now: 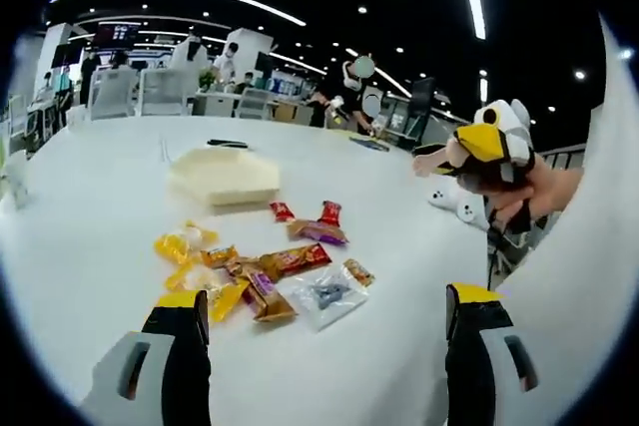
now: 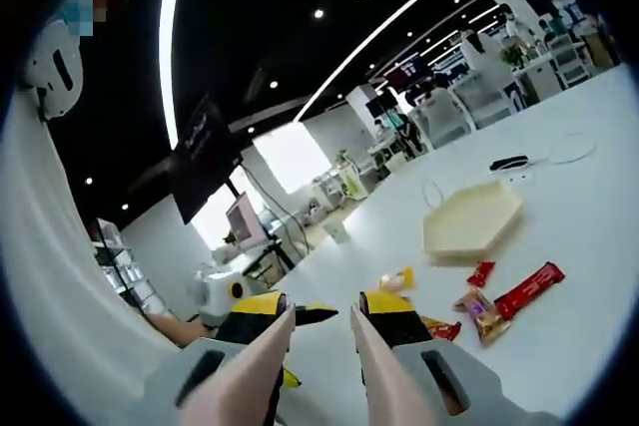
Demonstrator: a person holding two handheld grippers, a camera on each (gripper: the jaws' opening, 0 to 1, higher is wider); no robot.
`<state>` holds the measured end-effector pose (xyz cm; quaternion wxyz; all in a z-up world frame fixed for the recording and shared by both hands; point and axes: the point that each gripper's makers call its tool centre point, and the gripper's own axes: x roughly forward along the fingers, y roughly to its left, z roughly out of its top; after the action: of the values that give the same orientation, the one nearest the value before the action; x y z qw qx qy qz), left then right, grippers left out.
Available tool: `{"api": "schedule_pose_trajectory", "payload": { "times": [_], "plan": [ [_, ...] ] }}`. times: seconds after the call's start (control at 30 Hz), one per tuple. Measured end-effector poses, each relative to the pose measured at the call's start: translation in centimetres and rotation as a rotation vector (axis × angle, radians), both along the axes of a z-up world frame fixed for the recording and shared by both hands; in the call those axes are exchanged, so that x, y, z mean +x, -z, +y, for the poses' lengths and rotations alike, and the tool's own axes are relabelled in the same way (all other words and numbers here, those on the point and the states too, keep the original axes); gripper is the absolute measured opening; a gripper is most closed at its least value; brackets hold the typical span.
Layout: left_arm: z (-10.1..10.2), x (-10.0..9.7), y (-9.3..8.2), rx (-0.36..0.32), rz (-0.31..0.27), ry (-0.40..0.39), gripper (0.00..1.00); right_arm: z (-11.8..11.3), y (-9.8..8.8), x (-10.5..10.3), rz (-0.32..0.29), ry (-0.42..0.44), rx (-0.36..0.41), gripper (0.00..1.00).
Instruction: Place the target food into the container with the food tongs after gripping and lifting it, then release it inside without dropping or visibly crushing the food.
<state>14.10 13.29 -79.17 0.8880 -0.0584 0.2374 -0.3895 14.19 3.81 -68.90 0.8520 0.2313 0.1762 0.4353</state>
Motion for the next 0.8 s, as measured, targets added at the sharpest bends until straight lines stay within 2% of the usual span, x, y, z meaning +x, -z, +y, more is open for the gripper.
{"api": "schedule_pose_trajectory", "payload": {
  "times": [0.03, 0.1, 0.23, 0.33, 0.53, 0.6, 0.8],
  "plan": [
    [0.0, 0.0, 0.0, 0.001, -0.002, -0.002, 0.99, 0.0, 0.1, 0.0, 0.003, 0.002, -0.005, 0.29],
    [1.1, 0.3, 1.2, 0.060, -0.027, -0.031, 0.99, 0.0, 0.3, 0.0, 0.004, 0.008, -0.014, 0.29],
    [1.5, 0.3, 1.8, 0.080, -0.045, -0.037, 0.99, 0.0, 0.7, 0.0, 0.015, 0.018, -0.019, 0.29],
    [2.2, 0.7, 1.8, 0.102, -0.089, -0.059, 0.99, -0.1, 1.3, 0.1, 0.031, 0.025, -0.027, 0.29],
    [2.5, 1.0, 1.7, 0.083, -0.102, -0.079, 0.99, -0.2, 1.8, 0.4, 0.044, 0.041, -0.046, 0.29],
    [2.5, 1.0, 1.2, 0.061, -0.100, -0.084, 0.99, -0.2, 2.6, 0.5, 0.038, 0.040, -0.101, 0.29],
    [2.5, 1.2, -0.1, 0.009, -0.096, -0.092, 0.99, 0.4, 4.2, 0.3, 0.036, 0.011, -0.173, 0.28]
  ]
}}
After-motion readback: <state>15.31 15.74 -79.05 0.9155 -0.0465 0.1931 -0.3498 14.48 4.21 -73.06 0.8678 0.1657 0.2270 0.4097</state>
